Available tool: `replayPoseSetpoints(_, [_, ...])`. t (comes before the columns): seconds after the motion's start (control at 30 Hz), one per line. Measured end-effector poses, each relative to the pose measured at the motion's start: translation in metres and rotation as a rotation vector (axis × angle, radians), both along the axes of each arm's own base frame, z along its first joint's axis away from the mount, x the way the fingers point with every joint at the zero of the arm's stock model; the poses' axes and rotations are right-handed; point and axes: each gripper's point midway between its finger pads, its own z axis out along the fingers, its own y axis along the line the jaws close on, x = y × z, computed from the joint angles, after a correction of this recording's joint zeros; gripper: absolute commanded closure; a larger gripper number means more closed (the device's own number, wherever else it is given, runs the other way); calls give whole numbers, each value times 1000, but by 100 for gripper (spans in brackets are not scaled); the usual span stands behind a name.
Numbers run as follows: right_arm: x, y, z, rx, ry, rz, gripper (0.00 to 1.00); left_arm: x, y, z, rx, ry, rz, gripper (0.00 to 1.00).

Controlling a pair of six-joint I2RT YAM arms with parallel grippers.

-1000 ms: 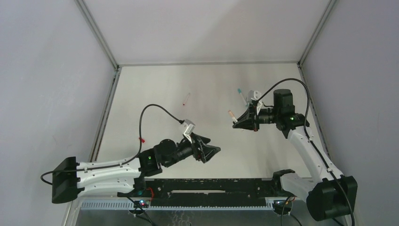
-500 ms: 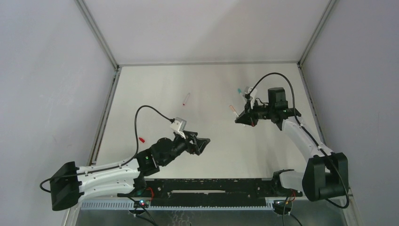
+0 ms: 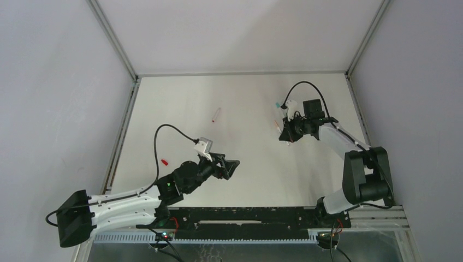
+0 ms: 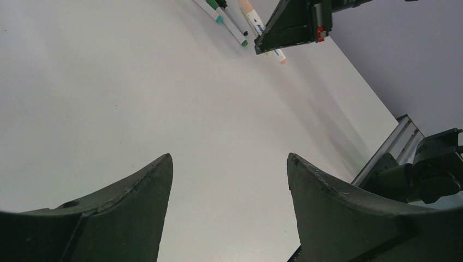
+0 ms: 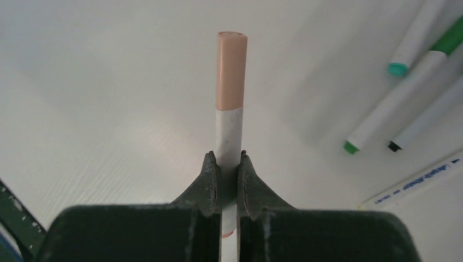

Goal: Insert the pens into the pen caps
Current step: Place the pen at the center of the board.

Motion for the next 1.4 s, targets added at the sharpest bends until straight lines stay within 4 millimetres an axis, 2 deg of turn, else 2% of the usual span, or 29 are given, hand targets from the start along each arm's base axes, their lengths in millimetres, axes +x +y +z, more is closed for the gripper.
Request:
replayPoseSetpoints(0.2, [23, -14, -19, -85, 63, -95, 92, 2, 2, 2, -10, 0, 10, 20])
replayPoseSetpoints(0.37, [24, -25, -36, -148, 111, -143, 89, 2, 5, -2, -9, 6, 16, 20])
replayPoseSetpoints(0.67, [25, -39, -53, -232, 151, -186, 85, 2, 8, -4, -15, 9, 24, 20])
replayPoseSetpoints(1.03, [23, -52, -65, -305, 179, -215, 80, 3, 8, -2, -23, 10, 26, 20])
replayPoseSetpoints(1.4, [27, -55, -62, -315, 176, -225, 71, 2, 15, 7, -43, -2, 35, 18])
